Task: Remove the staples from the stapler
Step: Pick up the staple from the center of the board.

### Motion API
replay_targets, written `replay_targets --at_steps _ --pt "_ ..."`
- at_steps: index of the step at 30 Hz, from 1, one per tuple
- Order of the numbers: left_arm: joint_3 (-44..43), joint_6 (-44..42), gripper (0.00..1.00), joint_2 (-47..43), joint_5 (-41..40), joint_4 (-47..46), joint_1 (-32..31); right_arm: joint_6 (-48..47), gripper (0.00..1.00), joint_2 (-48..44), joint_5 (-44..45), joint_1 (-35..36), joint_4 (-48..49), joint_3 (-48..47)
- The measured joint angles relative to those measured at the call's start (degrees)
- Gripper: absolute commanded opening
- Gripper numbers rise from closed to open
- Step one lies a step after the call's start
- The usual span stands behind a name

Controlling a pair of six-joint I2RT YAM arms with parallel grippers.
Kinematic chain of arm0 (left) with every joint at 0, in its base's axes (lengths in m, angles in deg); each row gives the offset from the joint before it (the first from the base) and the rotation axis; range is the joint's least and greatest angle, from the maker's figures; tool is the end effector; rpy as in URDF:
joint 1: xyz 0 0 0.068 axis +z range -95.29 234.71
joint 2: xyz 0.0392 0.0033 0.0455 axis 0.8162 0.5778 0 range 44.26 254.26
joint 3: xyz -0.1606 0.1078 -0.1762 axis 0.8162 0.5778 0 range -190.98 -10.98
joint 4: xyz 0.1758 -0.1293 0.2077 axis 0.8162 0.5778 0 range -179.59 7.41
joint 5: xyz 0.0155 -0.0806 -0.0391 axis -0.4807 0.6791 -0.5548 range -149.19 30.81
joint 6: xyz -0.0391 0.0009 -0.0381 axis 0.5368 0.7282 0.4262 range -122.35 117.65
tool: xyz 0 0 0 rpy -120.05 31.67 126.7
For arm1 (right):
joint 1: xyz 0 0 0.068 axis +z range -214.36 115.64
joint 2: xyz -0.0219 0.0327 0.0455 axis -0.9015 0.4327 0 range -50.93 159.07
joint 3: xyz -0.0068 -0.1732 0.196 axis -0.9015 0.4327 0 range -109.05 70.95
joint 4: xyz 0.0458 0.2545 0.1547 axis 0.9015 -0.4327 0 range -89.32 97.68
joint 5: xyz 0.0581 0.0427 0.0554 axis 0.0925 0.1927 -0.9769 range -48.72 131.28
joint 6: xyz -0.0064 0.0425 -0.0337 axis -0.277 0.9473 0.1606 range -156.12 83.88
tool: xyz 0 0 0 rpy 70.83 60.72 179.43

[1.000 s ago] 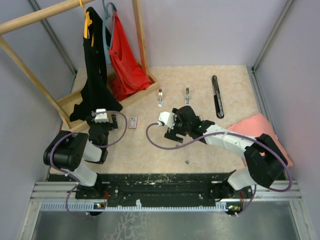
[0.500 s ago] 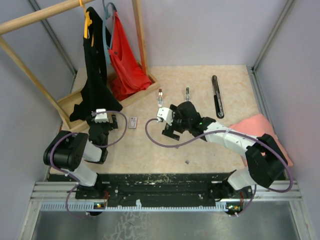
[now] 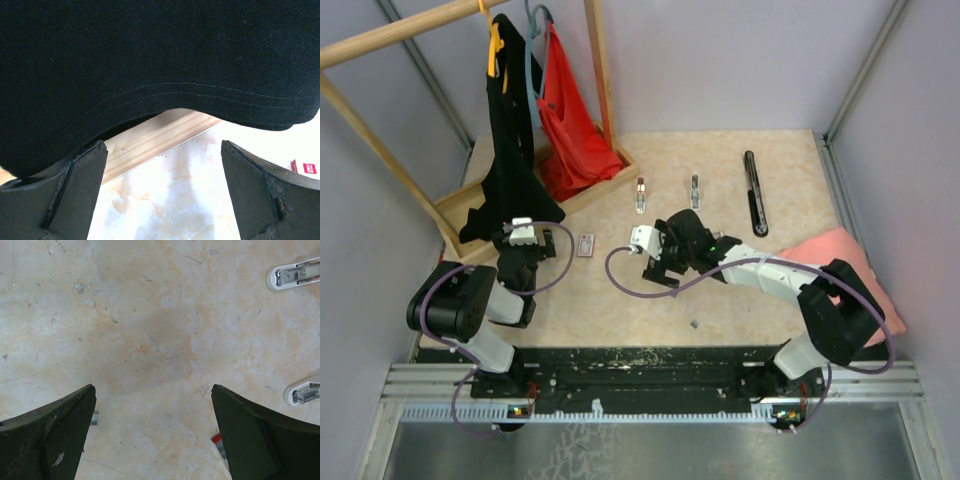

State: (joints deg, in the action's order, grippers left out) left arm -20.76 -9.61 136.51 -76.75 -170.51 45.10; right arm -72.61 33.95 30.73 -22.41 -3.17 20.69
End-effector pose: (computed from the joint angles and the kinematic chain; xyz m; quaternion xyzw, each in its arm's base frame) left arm 0.2343 -0.0285 0.0860 -0.0014 0.7162 0.0953 0.6914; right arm 0.2521 0.2357 0.1728 -0.6097 0.6919 0.1029 0.3728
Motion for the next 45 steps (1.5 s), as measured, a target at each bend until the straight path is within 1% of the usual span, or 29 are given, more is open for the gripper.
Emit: replay_targets --at_steps 8,14,29,40,45 --pt "0.0 -0.02 1.0 0.0 0.0 0.0 0.0 -1.05 0.99 3.17 4.0 1.44 -0.9 0.04" --pt "0.0 0.0 1.0 0.0 0.0 0.0 0.0 -2.6 0.99 3.39 6.6 2.71 -2.49 1.22" --pt "0.0 0.0 1.0 0.0 0.0 0.0 0.0 -4.52 0.99 5.66 12.22 6.62 -0.63 2.23" --pt "0.0 -0.02 1.0 0.0 0.0 0.02 0.0 -6.25 0.99 5.7 12.81 7.13 -0.5 2.21" --pt "0.0 0.0 1.0 0.0 0.0 0.0 0.0 -8.17 0.99 4.63 11.13 7.13 -2.47 2.71"
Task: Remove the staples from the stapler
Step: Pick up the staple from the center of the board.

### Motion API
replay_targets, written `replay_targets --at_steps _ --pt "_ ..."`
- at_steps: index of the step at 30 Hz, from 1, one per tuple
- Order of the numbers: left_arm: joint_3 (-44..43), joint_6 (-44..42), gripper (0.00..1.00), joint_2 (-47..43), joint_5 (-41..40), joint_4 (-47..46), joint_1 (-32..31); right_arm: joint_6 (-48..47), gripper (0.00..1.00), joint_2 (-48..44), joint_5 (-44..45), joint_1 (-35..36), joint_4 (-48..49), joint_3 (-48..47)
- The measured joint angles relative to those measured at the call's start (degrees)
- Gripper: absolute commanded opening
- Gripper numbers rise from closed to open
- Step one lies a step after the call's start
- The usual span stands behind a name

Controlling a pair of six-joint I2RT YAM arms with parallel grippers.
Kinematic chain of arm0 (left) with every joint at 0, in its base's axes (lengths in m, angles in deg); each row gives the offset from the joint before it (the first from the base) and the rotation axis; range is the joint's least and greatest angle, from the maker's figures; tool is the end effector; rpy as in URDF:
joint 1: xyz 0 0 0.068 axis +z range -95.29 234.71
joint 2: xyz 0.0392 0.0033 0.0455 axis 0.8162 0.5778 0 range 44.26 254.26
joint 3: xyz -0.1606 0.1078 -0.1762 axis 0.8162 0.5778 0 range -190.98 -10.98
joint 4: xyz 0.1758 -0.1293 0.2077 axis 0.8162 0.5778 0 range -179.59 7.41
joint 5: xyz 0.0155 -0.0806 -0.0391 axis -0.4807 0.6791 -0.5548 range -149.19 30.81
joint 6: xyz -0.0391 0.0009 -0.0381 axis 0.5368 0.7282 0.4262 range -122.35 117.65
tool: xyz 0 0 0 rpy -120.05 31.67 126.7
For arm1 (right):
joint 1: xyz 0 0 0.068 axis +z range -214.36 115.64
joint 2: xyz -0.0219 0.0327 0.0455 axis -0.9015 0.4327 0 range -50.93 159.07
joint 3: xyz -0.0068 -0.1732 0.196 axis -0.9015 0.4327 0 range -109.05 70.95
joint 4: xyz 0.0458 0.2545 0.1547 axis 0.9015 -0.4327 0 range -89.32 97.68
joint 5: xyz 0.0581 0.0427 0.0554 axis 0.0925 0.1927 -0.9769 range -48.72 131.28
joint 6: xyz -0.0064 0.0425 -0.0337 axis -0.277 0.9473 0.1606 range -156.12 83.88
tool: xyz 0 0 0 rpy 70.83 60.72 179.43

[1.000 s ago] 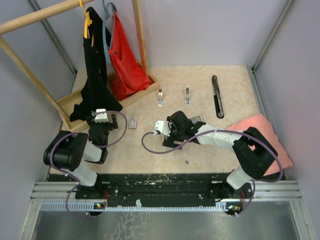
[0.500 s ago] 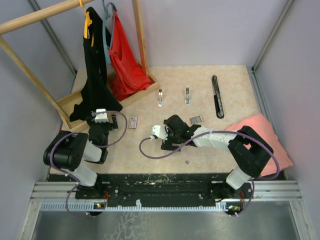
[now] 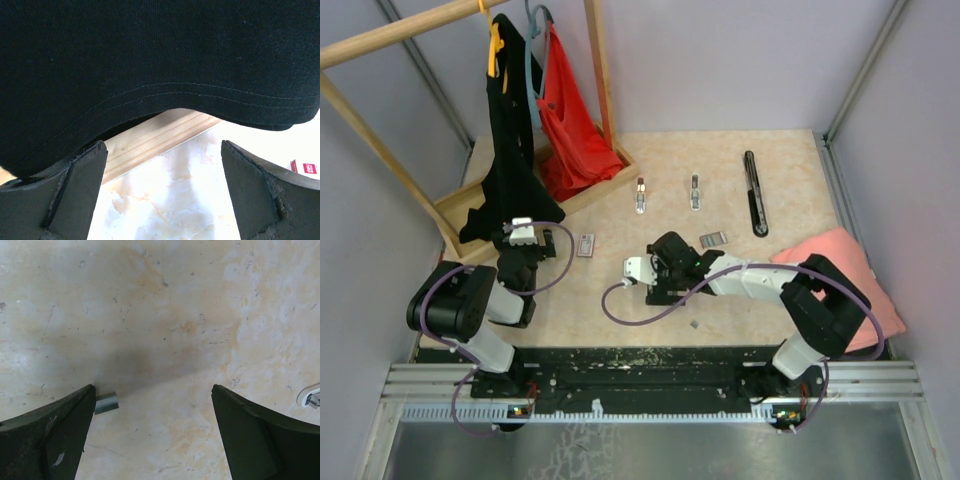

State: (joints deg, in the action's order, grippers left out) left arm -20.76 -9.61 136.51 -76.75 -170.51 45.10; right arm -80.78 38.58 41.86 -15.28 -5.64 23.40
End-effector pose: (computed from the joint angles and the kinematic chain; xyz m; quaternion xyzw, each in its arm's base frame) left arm 0.2343 -0.0285 0.0860 -0.0014 0.7162 0.0953 0.6914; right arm 0.2194 0.2526 0.1276 -0.6955 0.6536 0.0066 0.2983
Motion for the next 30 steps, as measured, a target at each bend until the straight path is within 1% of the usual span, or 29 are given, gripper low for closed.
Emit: replay_targets --at_steps 13,30 --pt "0.0 0.0 1.0 0.0 0.0 0.0 0.0 -4.79 0.99 -2.58 -3.78 0.0 -5.9 1.18" --pt "0.0 -0.02 1.0 0.0 0.0 0.02 0.0 -8.07 0.99 -3.19 -3.28 0.02 -9.2 1.25"
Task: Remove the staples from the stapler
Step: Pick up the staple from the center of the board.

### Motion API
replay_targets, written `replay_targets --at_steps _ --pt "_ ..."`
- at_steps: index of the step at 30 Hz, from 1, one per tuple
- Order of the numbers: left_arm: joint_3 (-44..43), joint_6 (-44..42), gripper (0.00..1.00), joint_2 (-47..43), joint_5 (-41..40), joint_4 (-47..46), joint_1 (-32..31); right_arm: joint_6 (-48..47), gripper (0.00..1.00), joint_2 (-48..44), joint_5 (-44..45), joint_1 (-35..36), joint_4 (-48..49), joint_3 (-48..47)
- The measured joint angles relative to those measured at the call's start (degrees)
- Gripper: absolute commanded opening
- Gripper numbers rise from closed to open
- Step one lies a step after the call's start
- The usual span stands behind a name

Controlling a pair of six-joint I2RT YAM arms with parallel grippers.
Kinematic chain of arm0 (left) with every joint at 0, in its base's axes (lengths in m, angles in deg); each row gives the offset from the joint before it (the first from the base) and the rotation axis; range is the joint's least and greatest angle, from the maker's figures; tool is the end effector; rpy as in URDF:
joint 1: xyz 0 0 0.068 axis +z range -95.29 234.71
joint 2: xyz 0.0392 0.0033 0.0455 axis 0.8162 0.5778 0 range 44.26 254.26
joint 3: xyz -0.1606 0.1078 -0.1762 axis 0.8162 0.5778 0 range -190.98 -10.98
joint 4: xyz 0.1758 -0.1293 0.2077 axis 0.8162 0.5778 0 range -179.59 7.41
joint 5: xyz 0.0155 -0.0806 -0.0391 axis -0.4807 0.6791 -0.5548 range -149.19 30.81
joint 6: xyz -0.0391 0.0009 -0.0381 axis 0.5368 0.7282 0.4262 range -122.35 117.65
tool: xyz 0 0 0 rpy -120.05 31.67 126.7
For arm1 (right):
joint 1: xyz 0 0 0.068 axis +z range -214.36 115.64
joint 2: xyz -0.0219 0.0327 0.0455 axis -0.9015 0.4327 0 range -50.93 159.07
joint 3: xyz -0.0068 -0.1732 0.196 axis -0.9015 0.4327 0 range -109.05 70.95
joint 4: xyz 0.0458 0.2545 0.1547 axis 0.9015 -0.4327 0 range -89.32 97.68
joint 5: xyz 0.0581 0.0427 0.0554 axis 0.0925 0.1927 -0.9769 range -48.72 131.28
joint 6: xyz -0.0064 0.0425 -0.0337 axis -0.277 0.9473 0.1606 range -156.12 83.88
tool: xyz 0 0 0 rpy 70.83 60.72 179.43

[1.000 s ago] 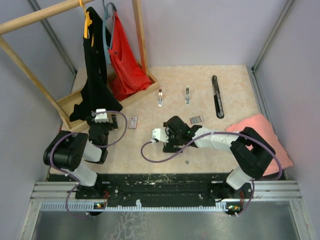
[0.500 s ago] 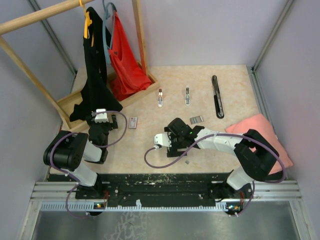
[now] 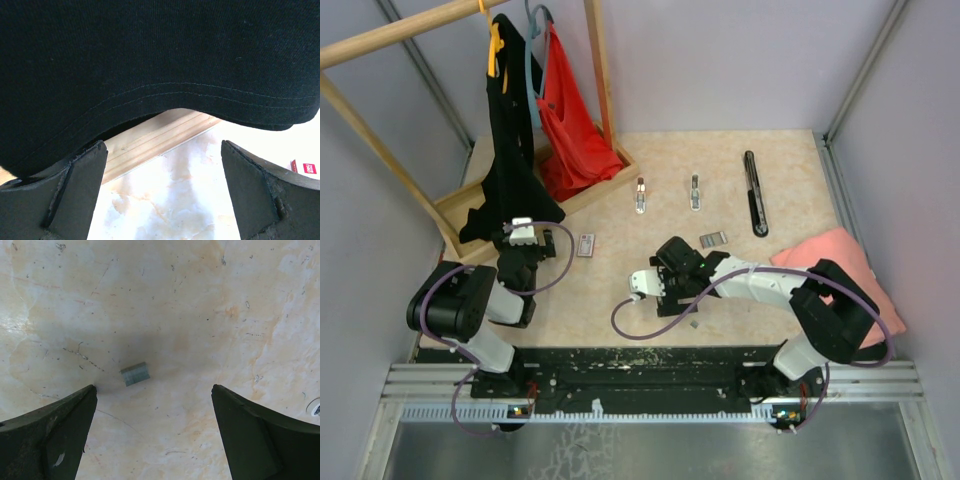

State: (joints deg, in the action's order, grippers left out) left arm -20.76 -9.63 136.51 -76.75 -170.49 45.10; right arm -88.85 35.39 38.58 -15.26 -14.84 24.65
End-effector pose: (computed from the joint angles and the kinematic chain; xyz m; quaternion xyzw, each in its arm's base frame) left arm 0.2343 -0.0285 0.0859 -0.0013 0.7163 0.0954 0.6913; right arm 0.2038 0.2380 0.1286 -0.7573 0.6080 0.0153 0.2379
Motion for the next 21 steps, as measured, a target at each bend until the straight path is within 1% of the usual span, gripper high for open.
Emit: replay_targets --at_steps 11,21 --pt "0.0 0.02 1.0 0.0 0.0 0.0 0.02 -0.26 0.99 -0.09 0.17 0.0 0.02 0.07" --pt "0.0 0.02 1.0 0.0 0.0 0.0 0.0 1.7 0.99 -0.44 3.52 -2.01 2.62 0.68"
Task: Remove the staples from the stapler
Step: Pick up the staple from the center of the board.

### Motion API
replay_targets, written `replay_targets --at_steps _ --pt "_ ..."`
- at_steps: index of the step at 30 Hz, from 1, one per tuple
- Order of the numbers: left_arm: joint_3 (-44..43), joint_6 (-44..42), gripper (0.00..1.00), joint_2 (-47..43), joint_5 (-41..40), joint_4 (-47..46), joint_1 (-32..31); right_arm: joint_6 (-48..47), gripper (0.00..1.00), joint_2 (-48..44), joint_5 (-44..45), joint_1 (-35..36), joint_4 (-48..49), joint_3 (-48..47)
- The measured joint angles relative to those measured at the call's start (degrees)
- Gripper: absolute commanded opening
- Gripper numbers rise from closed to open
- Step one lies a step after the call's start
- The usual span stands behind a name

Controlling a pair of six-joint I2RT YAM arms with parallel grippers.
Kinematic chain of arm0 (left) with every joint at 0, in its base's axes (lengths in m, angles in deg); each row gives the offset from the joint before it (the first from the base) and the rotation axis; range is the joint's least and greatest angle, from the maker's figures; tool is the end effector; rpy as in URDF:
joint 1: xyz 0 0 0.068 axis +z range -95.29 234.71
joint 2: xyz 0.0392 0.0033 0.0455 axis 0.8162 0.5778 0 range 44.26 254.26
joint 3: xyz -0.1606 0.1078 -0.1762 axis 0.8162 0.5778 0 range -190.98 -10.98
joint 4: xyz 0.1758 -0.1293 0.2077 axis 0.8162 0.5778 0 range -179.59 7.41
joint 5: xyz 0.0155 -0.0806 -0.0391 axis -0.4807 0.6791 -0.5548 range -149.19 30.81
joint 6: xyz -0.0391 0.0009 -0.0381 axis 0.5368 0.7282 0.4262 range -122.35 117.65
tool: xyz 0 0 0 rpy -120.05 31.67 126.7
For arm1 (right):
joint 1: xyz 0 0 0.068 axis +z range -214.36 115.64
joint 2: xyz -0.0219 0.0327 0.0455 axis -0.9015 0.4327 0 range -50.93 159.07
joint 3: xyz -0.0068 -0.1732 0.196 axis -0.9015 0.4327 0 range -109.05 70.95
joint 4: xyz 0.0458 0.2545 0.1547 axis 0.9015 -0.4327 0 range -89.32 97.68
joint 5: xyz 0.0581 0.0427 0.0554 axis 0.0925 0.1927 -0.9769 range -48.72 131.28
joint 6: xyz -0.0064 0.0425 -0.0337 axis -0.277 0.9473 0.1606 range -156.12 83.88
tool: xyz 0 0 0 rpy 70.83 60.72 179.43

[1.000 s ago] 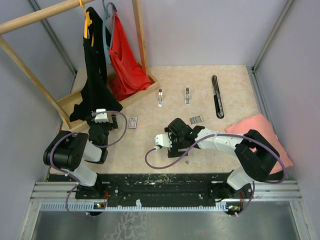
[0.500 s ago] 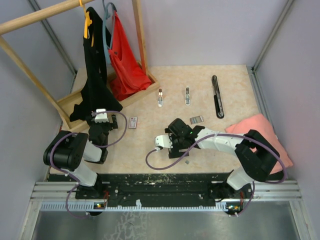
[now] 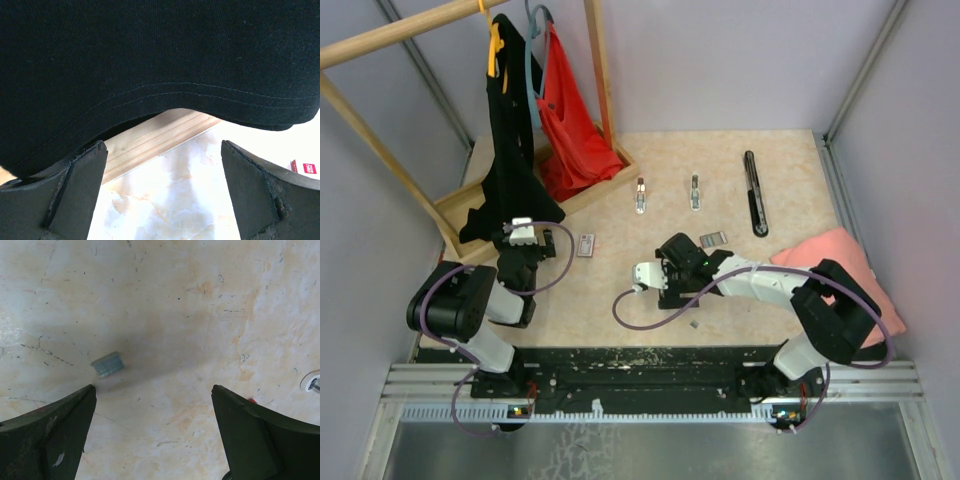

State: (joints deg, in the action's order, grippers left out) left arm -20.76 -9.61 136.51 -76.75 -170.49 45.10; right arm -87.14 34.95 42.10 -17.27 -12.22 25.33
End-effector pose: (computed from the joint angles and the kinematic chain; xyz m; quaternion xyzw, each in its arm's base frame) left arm 0.2343 -0.0285 0.0859 -0.0014 0.7163 0.0953 0.6913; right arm 0.2147 0.2303 0.1296 -0.7286 0.6346 -0.0158 0.2571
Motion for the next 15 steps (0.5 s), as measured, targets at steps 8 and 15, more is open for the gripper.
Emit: replay_targets --at_steps 8,15 --pt "0.0 -0.02 1.0 0.0 0.0 -0.02 0.0 1.95 0.99 0.24 -1.22 -0.04 0.76 0.0" --pt "0.0 -0.02 1.0 0.0 0.0 -0.02 0.0 3.87 0.99 1.79 0.17 -0.02 5.14 -0.22"
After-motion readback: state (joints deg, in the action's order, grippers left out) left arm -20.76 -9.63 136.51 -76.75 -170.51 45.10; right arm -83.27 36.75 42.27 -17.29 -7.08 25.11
